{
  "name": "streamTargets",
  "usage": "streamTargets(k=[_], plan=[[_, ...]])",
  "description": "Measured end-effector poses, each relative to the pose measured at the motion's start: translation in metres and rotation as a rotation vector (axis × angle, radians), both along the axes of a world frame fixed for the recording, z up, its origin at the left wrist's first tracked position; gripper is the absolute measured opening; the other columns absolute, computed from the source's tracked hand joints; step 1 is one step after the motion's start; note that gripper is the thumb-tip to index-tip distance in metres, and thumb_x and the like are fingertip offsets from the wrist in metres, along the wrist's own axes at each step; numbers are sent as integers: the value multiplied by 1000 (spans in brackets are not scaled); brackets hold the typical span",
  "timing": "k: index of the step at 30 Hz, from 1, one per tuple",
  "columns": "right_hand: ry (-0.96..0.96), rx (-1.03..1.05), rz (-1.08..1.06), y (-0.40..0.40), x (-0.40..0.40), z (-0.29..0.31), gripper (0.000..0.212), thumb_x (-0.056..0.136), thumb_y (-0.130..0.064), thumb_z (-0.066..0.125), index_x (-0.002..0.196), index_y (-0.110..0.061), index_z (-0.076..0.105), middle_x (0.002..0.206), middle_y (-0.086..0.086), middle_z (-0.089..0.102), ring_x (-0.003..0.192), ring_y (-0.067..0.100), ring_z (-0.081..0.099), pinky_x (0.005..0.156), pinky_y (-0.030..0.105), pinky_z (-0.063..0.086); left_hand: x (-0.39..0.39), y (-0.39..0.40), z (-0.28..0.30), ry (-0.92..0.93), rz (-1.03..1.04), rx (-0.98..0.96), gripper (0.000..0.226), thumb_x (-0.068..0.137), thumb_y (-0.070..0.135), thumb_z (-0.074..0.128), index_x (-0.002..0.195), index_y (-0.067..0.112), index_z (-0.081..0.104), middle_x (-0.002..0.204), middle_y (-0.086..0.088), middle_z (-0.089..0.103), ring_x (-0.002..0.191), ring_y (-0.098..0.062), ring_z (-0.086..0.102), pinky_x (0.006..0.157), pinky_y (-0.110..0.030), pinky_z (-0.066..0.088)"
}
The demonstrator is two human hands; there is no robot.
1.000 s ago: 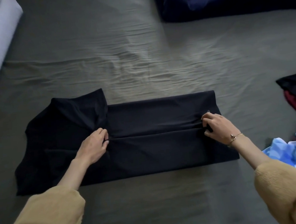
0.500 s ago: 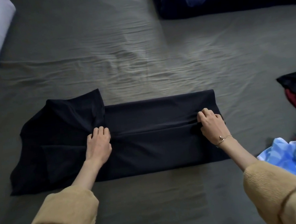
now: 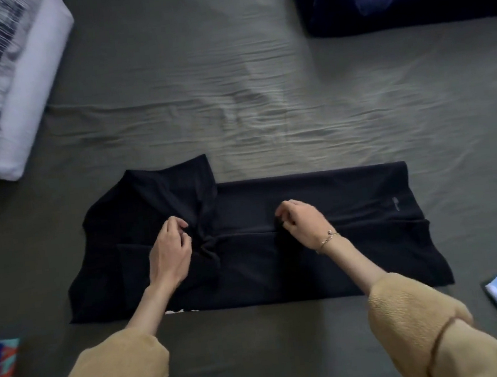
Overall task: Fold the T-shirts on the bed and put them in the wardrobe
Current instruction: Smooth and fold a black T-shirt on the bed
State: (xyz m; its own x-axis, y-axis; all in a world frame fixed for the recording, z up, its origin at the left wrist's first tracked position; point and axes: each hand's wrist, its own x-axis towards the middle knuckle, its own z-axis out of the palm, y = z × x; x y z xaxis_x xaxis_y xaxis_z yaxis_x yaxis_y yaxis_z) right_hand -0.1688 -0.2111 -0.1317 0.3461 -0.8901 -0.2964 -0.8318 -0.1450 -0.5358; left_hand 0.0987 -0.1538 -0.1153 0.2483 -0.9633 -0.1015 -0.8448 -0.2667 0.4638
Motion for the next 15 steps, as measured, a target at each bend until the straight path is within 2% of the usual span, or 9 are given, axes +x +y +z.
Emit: streamTargets(k=[3, 6, 8, 11, 13, 15], plan=[[-111, 190, -69, -13, 57, -1, 28, 90, -18, 50, 117, -14, 56, 104, 1, 64, 102, 21, 57, 86, 33, 45, 29, 2, -2, 40, 98, 109, 13, 92, 10, 46, 101, 17, 52, 93, 6, 53, 76, -14, 52, 67, -29, 37], [-192, 277, -233, -30, 106, -4, 36, 88, -31, 56, 120, -13, 55, 108, 4, 65, 103, 23, 60, 91, 36, 47, 63, 1, -6, 118, 238, 193, 10, 92, 12, 47, 97, 19, 53, 86, 4, 58, 78, -17, 56, 66, -30, 40], [-221, 329, -356, -45, 130, -8, 48, 85, -40, 61, 122, -10, 55, 113, 8, 64, 105, 24, 59, 92, 36, 46, 85, 1, -8, 292, 354, 216, 8, 92, 12, 51, 89, 15, 57, 76, -1, 61, 72, -19, 57, 63, -29, 41], [-214, 306, -485, -66, 159, -8, 62, 78, -51, 67, 118, -5, 58, 116, 11, 63, 107, 26, 59, 78, 28, 42, 112, 0, -9, 604, 450, 285, 15, 94, 9, 50, 84, 8, 61, 67, -4, 61, 55, -15, 53, 53, -20, 40], [-239, 326, -573, -78, 170, -8, 67, 76, -46, 72, 123, -2, 54, 120, 11, 59, 112, 27, 56, 77, 26, 37, 123, 0, -9, 717, 460, 316, 20, 94, 7, 47, 81, 8, 62, 66, -4, 62, 51, -11, 54, 48, -16, 38], [-324, 368, -632, -84, 183, -4, 71, 69, -38, 78, 124, -1, 52, 122, 11, 58, 113, 29, 55, 86, 28, 42, 133, 2, -8, 803, 493, 319, 24, 96, 9, 43, 82, 8, 63, 68, -5, 64, 50, -9, 59, 48, -14, 42]])
